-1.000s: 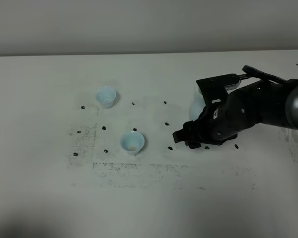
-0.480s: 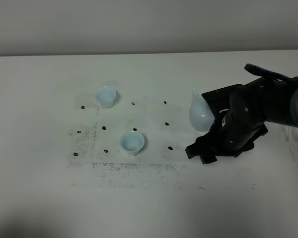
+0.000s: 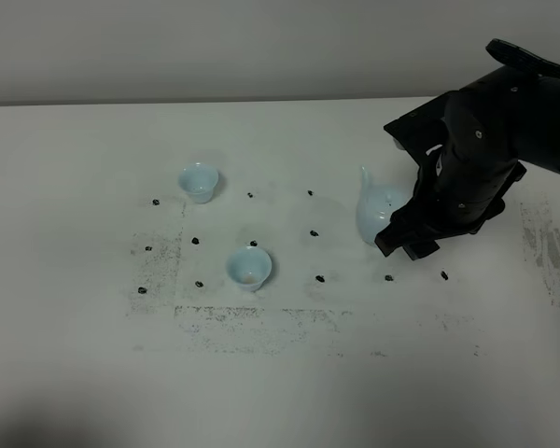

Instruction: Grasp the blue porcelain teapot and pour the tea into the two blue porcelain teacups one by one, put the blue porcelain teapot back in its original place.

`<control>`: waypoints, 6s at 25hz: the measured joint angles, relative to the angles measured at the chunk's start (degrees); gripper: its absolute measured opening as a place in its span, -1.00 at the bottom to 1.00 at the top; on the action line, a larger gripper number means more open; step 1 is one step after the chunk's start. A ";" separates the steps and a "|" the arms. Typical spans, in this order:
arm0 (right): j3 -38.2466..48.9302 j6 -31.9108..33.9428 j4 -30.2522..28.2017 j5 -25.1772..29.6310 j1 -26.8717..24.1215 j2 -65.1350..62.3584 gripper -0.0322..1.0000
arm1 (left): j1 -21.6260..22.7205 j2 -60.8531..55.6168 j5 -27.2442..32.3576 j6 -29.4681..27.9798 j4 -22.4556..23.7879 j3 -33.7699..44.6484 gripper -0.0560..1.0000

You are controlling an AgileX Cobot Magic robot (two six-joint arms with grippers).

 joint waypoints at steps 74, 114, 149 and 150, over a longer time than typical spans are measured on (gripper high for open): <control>-4.53 -8.75 4.13 -9.78 -3.79 11.97 0.14 | 0.00 0.00 -0.01 0.00 0.00 0.00 0.47; -4.53 -8.80 7.38 -9.73 -3.79 11.47 -0.85 | 0.00 0.00 -0.01 0.00 0.00 0.00 0.47; -43.08 -62.53 6.93 -7.92 2.84 25.60 -0.85 | 0.00 0.00 -0.07 0.00 0.00 0.00 0.47; -44.28 -64.13 6.86 -7.92 3.04 26.88 -0.85 | 0.00 0.00 -0.07 0.00 0.00 0.00 0.47</control>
